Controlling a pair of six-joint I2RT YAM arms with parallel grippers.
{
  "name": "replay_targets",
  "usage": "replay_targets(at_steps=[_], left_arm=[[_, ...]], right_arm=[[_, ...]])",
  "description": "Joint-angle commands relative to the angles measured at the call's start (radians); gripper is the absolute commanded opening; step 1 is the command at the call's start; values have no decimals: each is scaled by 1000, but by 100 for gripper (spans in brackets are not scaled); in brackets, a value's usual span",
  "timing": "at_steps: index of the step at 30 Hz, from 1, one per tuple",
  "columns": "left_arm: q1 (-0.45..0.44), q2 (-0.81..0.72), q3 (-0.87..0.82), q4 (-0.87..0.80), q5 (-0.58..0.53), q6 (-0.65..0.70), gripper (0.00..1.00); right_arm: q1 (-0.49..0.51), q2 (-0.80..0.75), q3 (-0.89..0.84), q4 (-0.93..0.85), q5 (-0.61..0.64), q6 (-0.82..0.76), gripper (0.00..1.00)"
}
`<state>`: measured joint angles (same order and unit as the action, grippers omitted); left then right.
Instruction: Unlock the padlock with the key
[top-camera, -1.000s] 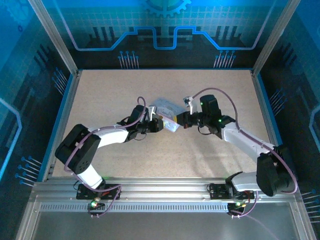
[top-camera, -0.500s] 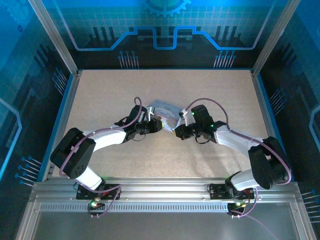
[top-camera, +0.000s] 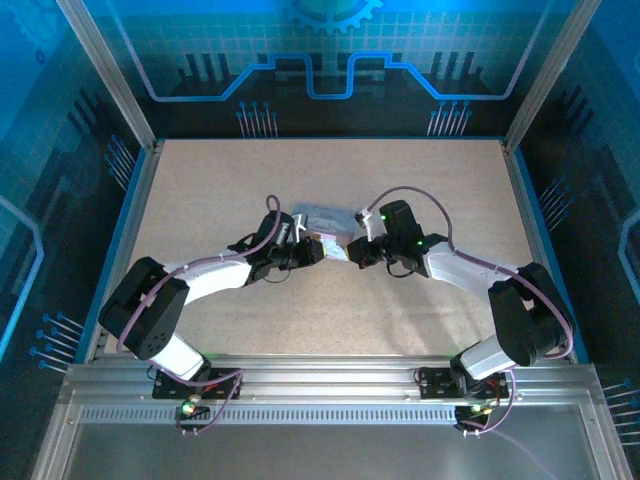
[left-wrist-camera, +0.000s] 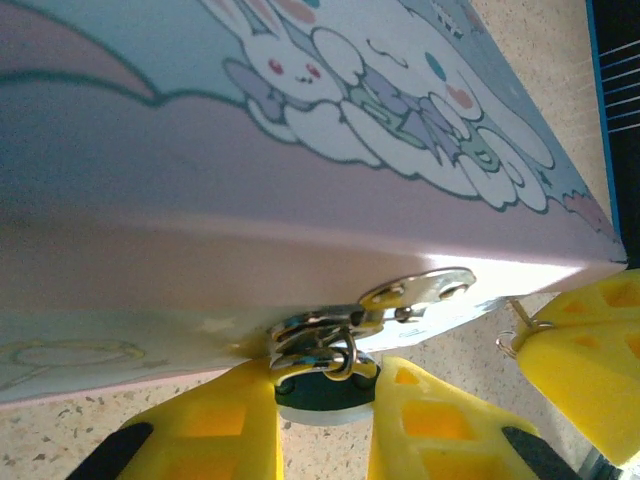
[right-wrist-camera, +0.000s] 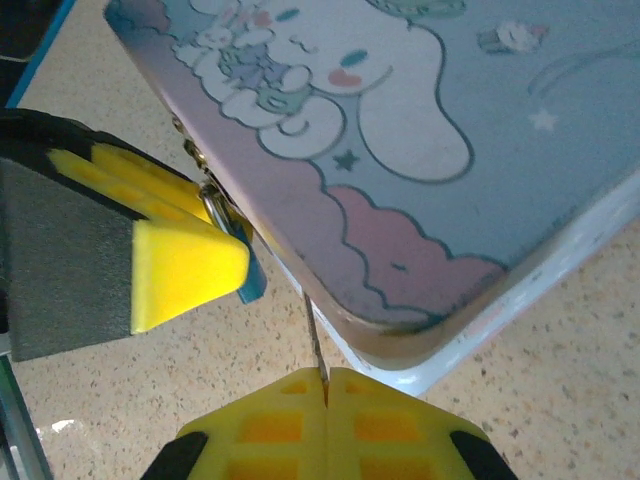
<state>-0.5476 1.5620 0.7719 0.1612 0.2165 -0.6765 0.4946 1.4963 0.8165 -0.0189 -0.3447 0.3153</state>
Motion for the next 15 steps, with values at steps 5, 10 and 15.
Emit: replay_targets(at_steps=[5, 10, 15], left_arm=[[-14, -56, 60, 14, 8, -98, 15], [-13, -75, 70, -13, -13, -123, 15], [-13, -76, 66, -4, -14, -163, 14]], right_arm=[[2, -74, -94, 99, -20, -38, 0], [31, -89, -142, 152, -3, -40, 0], [58, -102, -195, 235, 26, -33, 0]])
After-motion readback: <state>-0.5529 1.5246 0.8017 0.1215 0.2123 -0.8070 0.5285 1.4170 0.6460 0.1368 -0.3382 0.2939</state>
